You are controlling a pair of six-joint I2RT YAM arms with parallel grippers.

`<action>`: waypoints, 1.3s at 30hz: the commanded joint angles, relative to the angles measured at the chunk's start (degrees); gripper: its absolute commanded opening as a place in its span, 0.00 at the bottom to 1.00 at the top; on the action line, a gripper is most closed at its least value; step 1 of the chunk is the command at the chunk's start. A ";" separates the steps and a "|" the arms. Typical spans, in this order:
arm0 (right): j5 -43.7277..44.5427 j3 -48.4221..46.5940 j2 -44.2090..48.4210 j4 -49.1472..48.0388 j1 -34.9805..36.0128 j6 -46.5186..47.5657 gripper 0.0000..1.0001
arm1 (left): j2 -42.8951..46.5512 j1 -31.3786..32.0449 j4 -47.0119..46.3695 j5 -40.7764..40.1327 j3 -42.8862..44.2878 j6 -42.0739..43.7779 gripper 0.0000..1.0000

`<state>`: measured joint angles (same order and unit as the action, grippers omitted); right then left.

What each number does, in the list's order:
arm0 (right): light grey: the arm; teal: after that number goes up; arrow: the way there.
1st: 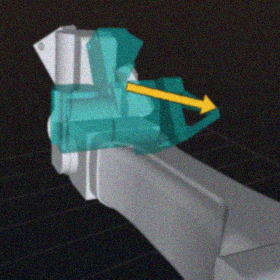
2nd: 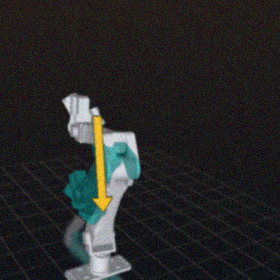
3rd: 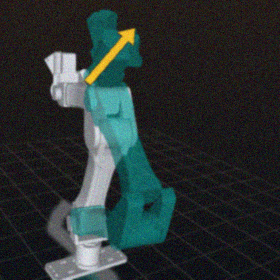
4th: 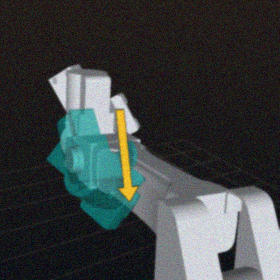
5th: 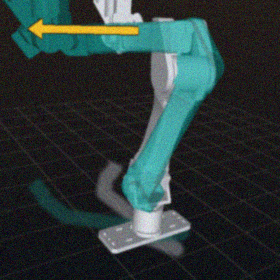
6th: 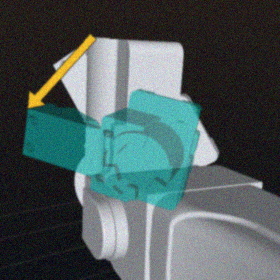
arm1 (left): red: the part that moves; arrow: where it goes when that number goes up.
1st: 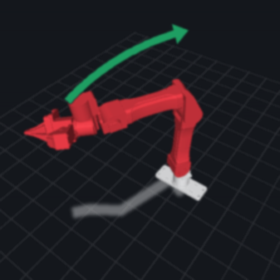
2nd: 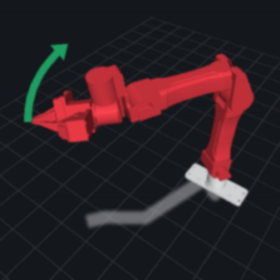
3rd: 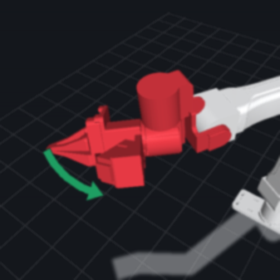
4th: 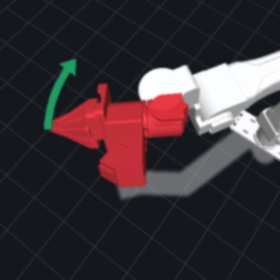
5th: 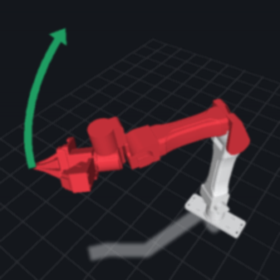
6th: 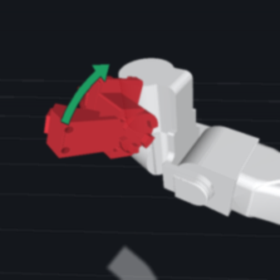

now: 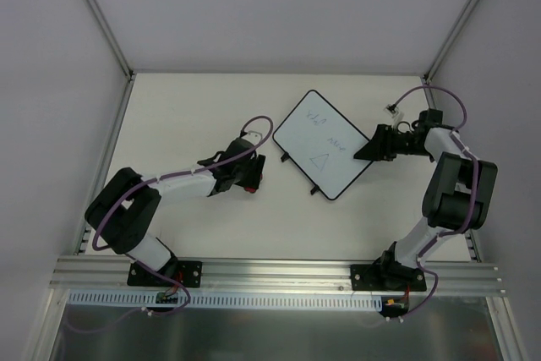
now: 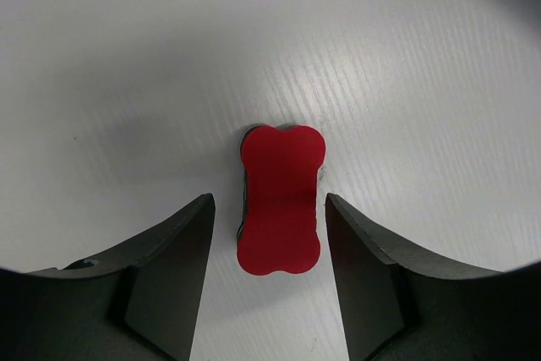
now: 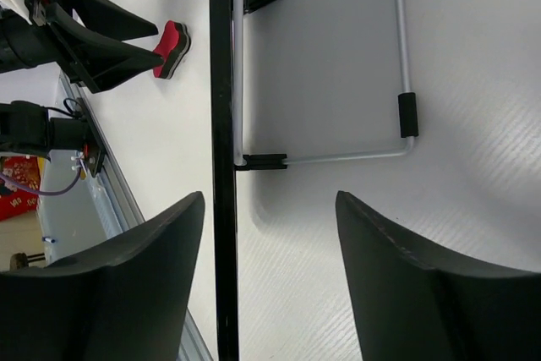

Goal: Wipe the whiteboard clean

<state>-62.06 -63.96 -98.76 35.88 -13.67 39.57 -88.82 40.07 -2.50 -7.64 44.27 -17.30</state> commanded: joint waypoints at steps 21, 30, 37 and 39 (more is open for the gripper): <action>6.94 -3.89 13.85 -1.07 -6.89 -8.10 0.99 | -2.41 0.18 1.71 0.87 3.10 2.09 0.50; 9.42 -2.84 17.46 -2.83 -7.07 -10.83 0.99 | -2.24 0.27 2.24 2.36 2.84 2.80 0.46; 10.90 2.95 20.80 -10.20 -6.98 -16.54 0.99 | -3.20 0.27 2.24 3.16 3.54 3.06 0.32; 12.48 5.07 22.73 -14.07 -6.98 -19.34 0.99 | -3.21 0.27 2.24 3.42 3.63 3.24 0.29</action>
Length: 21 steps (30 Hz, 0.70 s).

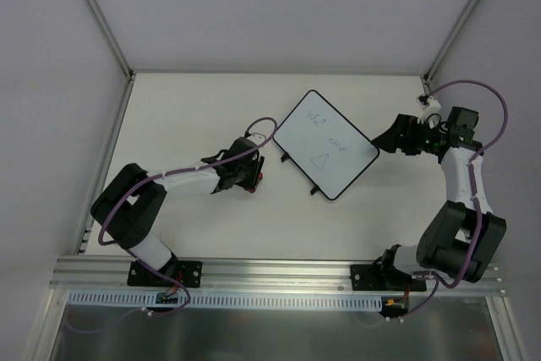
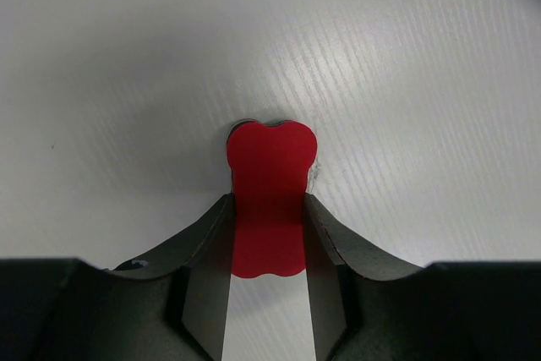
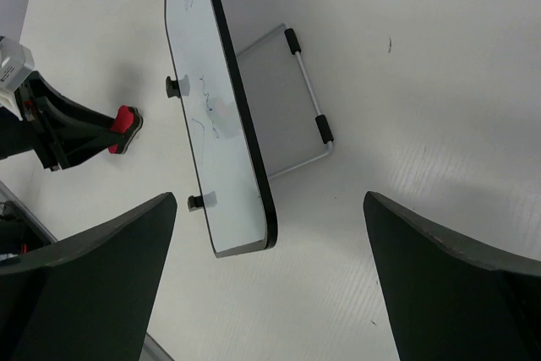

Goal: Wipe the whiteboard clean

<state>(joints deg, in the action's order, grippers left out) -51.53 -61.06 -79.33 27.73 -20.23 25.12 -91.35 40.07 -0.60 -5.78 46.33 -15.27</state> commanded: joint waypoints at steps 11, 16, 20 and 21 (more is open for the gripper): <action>0.99 10.43 3.66 -13.93 1.33 -7.81 0.99 | 2.23 0.27 1.66 2.70 2.89 2.00 0.00; -0.41 10.78 1.55 -14.01 2.47 -6.32 0.90 | 5.65 0.18 1.66 3.23 5.61 2.44 0.00; -1.12 10.87 0.85 -14.10 2.65 -5.61 0.74 | 6.36 0.18 1.66 3.67 10.69 3.31 0.00; -1.29 10.87 0.67 -14.19 2.65 -5.53 0.72 | 6.10 0.18 1.66 3.93 11.76 4.01 0.00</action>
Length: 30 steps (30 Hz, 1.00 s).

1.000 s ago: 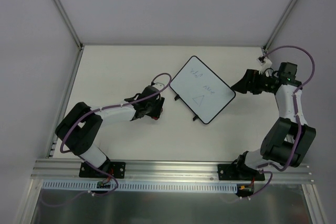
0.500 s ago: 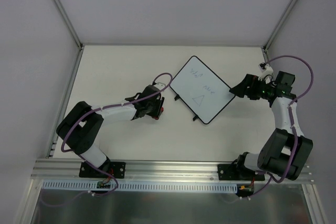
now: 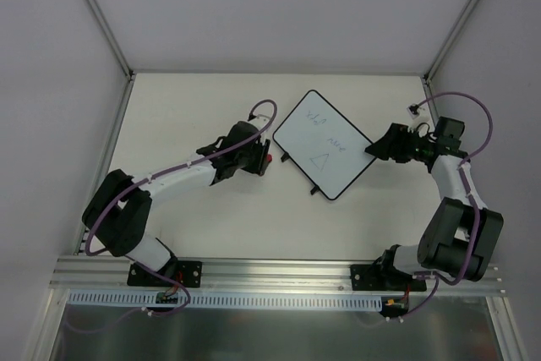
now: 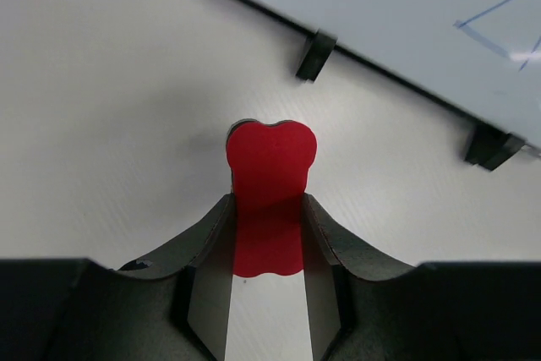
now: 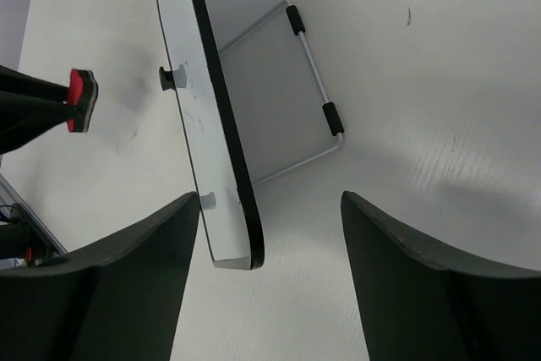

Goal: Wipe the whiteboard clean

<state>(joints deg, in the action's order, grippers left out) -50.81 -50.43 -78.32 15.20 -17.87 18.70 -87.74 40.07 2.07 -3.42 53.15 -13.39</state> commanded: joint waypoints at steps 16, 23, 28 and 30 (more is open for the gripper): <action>-5.53 -0.01 -2.97 -2.02 0.55 3.89 0.20 | -14.89 -0.17 -1.63 7.46 31.22 7.41 0.01; -5.01 0.51 -2.71 -1.93 0.55 4.85 0.00 | -21.67 -0.35 -3.56 9.92 38.43 10.13 0.02; -3.51 1.22 -1.48 -1.84 0.55 5.73 0.00 | -25.97 -1.14 -5.49 11.42 41.42 11.36 0.02; -3.51 1.39 -1.48 -1.84 0.55 6.00 0.00 | -27.12 -1.40 -6.45 11.68 42.30 12.06 0.02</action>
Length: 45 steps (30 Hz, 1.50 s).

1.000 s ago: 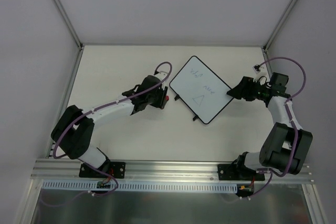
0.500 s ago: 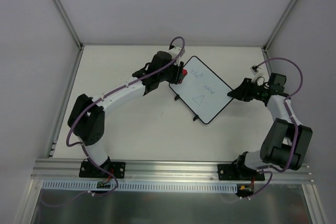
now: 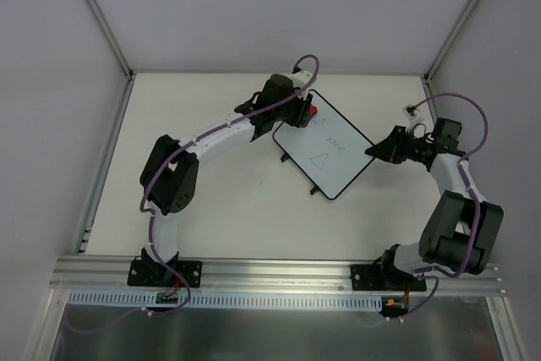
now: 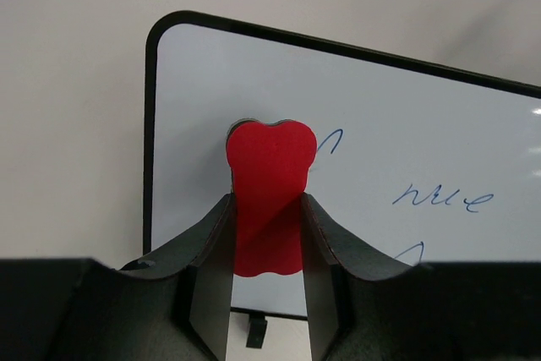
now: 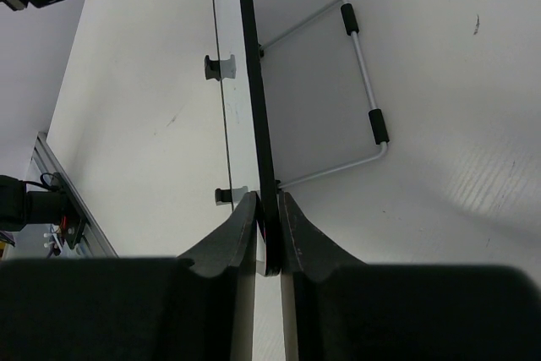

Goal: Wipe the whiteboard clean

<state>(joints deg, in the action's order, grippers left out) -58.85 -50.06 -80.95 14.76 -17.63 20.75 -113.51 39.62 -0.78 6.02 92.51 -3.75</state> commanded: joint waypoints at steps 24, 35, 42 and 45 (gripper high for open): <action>4.01 0.67 1.58 -1.05 0.31 4.29 0.00 | -12.43 -0.07 -20.76 9.18 0.57 -2.05 0.03; 4.09 0.84 1.58 -0.97 0.31 4.82 0.00 | -9.54 5.47 -20.06 10.33 -4.60 -3.90 0.03; 4.01 1.28 1.49 -1.05 0.49 5.09 0.00 | -7.34 2.49 -17.60 5.06 -8.22 -7.41 0.00; 4.18 1.37 1.58 -0.97 0.66 5.17 0.00 | -6.63 0.04 -16.63 3.03 -8.22 -9.69 0.00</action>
<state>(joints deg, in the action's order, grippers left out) -58.06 -49.78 -80.77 15.31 -17.56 21.37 -120.40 42.26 -23.46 12.01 86.26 -10.26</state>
